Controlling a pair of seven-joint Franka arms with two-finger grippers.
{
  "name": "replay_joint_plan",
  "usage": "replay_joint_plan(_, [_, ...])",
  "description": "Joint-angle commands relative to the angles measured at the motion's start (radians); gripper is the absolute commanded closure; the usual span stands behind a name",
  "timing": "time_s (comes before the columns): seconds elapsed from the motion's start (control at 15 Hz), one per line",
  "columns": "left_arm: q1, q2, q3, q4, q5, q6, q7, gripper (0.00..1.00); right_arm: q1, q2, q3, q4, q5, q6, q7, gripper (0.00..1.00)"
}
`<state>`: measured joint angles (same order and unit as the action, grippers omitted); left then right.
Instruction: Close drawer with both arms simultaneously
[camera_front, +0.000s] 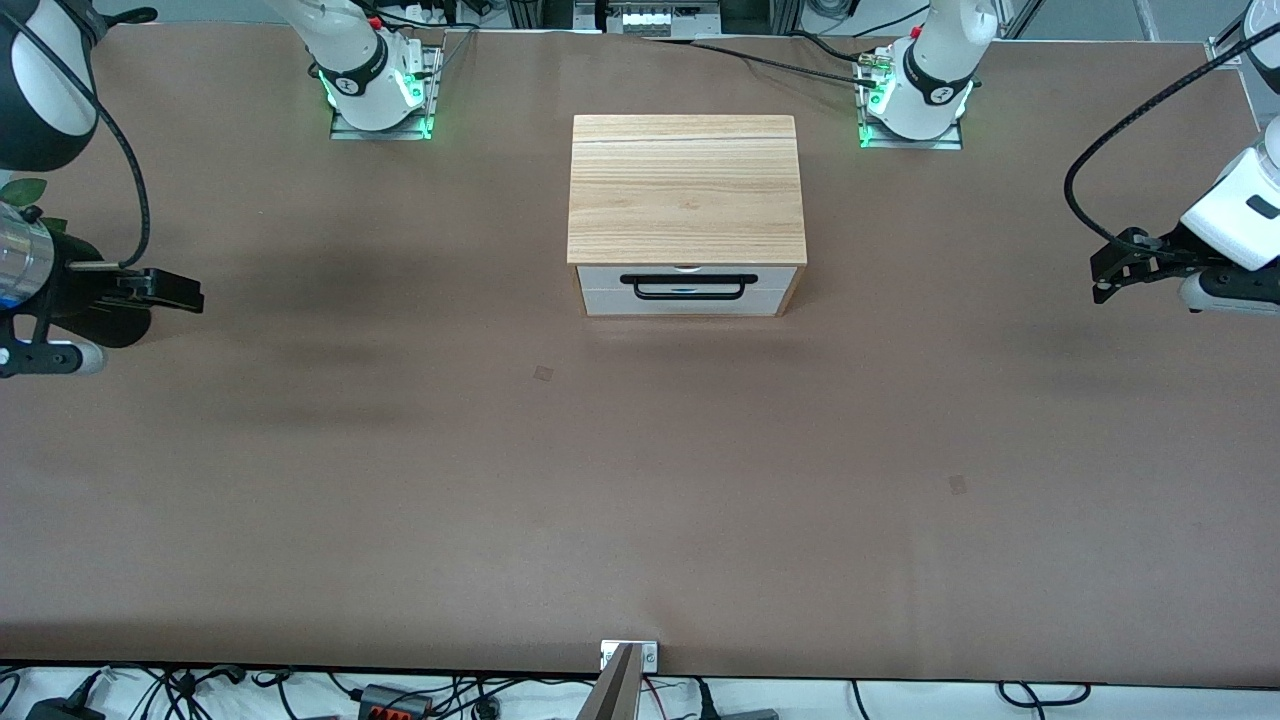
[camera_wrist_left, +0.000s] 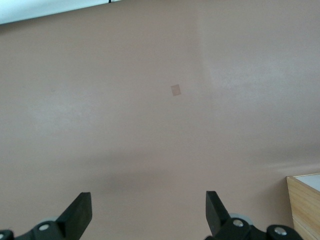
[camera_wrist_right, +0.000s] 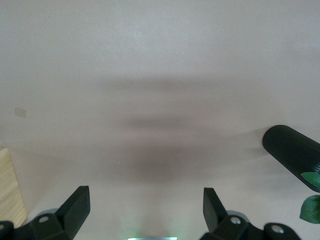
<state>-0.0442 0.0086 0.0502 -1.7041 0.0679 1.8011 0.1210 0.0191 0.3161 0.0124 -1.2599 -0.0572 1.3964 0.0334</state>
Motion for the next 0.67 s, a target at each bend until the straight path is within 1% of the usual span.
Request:
replay_joint_plan(0.0, [-0.016,-0.007,0.039,0.004,-0.06,-0.012,0.023,0.0,-0.021,-0.04,0.014,-0.05,-0.013,0.023,-0.013,0.0])
replay_joint_plan(0.13, [-0.011,-0.013,0.033,0.001,-0.06,-0.046,0.017,0.0,-0.022,-0.042,0.014,-0.05,-0.013,0.021,-0.013,0.0])
replay_joint_plan(0.6, [-0.011,-0.042,0.028,-0.008,-0.059,-0.068,0.008,0.0,-0.027,-0.04,0.014,-0.047,-0.001,0.038,0.006,0.0])
